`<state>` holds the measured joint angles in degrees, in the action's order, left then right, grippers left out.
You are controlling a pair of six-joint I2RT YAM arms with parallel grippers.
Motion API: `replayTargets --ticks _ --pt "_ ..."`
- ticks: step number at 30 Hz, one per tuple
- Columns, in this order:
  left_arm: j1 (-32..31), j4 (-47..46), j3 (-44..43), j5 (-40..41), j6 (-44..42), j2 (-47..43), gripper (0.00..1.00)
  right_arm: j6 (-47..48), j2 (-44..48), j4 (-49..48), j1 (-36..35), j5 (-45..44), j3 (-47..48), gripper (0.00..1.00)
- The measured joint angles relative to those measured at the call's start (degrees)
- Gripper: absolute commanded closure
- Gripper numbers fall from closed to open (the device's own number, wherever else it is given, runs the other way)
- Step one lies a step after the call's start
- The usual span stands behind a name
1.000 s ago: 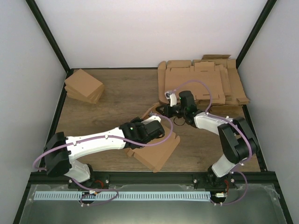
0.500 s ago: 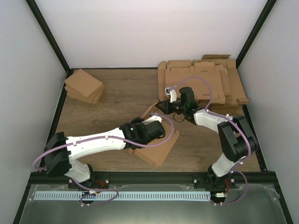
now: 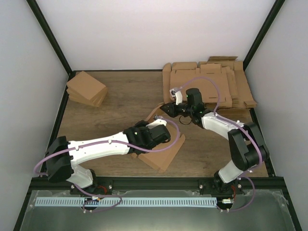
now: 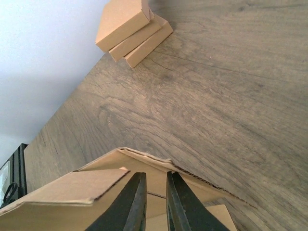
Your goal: Fold the paper box
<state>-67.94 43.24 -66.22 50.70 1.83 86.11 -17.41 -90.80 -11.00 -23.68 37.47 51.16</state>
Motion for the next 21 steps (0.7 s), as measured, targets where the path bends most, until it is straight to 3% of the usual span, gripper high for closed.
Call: replayTargets --ticks 5,10,21 --pt "-0.22 -0.04 0.0 0.85 0.0 0.33 0.96 3.54 4.11 -2.08 0.04 0.24 -3.91 0.75" --pt "-0.52 -0.15 0.0 0.68 -0.42 0.96 0.96 4.59 6.01 -3.02 0.11 -1.07 -7.48 0.8" --pt "-0.52 -0.31 0.31 0.68 -0.48 0.96 0.96 -1.11 10.54 -2.1 0.37 -5.03 -6.69 0.78"
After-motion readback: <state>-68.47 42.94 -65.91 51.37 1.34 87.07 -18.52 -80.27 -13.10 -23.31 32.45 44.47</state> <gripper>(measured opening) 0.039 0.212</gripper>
